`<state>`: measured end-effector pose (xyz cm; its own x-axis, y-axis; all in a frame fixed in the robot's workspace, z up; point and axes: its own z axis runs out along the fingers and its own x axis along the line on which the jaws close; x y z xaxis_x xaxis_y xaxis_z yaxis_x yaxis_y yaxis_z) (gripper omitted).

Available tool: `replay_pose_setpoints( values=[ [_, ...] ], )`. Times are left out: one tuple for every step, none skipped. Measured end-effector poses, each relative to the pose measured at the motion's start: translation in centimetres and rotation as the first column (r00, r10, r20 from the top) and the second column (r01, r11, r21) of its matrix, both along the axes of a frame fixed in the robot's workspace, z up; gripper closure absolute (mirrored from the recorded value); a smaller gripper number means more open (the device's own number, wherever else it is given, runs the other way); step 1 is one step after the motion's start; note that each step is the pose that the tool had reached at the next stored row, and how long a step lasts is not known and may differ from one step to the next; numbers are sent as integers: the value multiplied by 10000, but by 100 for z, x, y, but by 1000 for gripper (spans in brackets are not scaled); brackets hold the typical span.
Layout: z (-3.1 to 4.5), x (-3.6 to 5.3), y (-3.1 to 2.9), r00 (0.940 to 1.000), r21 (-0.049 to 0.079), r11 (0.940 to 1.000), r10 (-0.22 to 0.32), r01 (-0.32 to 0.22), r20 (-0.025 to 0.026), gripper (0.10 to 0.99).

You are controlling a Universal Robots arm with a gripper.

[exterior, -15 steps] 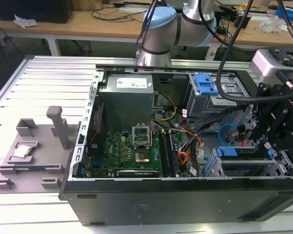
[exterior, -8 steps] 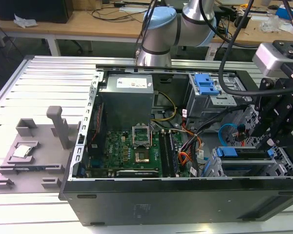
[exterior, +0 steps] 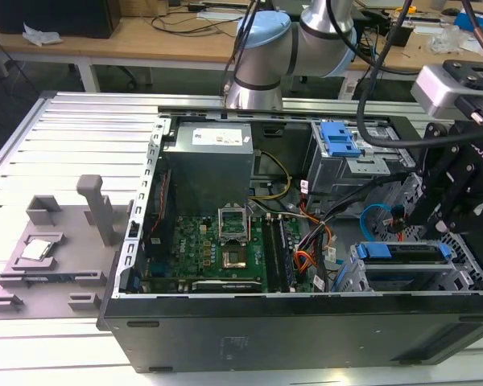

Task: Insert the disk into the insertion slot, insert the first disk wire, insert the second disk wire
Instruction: 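Insert the first disk wire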

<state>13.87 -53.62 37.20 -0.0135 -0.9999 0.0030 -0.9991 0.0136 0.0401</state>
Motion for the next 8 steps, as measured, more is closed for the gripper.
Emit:
replay_pose_setpoints(
  values=[
    [0, 1, 23, 10000, -1, 10000, 2, -2, 0, 725],
    [-2, 4, 32, 10000, 0, 10000, 3, -3, 0, 725],
    [-5, 9, 40, 10000, 0, 10000, 4, -4, 0, 725],
    [-11, 20, 58, 10000, -1, 10000, 1, -1, 0, 725],
    [-12, 27, 71, 10000, -1, 10000, 2, -2, 0, 725],
    [-13, 34, 87, 10000, 0, 10000, 2, -2, 0, 725],
    [-14, 44, 141, 10000, -1, 10000, 2, -2, 0, 725],
    [-16, 48, 169, 10000, 0, 10000, 2, -2, 0, 725]
  ],
)
